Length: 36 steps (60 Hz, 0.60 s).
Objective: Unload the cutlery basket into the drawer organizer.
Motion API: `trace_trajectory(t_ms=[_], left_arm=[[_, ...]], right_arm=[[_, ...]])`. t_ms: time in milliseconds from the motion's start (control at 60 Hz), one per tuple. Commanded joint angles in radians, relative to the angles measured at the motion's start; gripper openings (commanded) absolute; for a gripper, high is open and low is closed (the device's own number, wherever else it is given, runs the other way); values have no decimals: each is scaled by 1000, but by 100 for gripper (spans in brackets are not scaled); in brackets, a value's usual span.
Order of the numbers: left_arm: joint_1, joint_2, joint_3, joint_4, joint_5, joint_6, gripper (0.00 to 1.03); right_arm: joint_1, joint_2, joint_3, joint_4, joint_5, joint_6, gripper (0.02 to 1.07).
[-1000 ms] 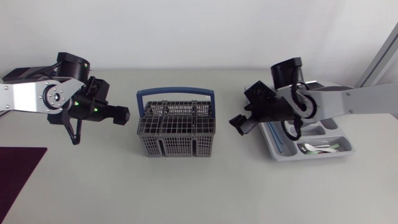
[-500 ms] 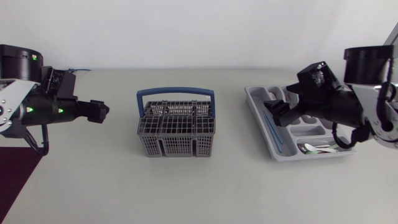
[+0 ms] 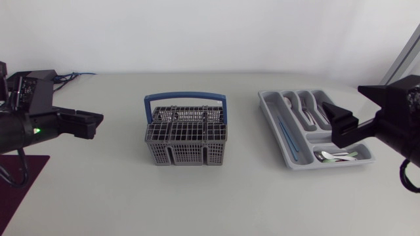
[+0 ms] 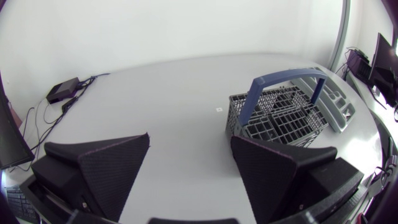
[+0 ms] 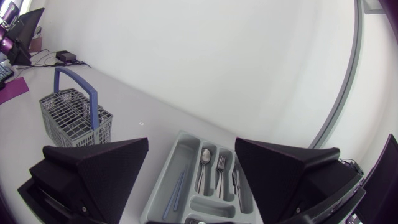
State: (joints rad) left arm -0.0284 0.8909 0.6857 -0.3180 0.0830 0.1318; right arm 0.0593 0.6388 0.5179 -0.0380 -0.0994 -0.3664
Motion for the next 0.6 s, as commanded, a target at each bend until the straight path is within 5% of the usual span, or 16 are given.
trace_trajectory(t_ms=[0, 583], left_arm=[[-5, -61, -40, -16, 11, -11, 99], [-22, -369, -215, -1, -38, -40, 99]], right_arm=[[-7, -80, -47, -33, 20, 14, 102], [-64, -487, -188, -137, 66, -49, 102]])
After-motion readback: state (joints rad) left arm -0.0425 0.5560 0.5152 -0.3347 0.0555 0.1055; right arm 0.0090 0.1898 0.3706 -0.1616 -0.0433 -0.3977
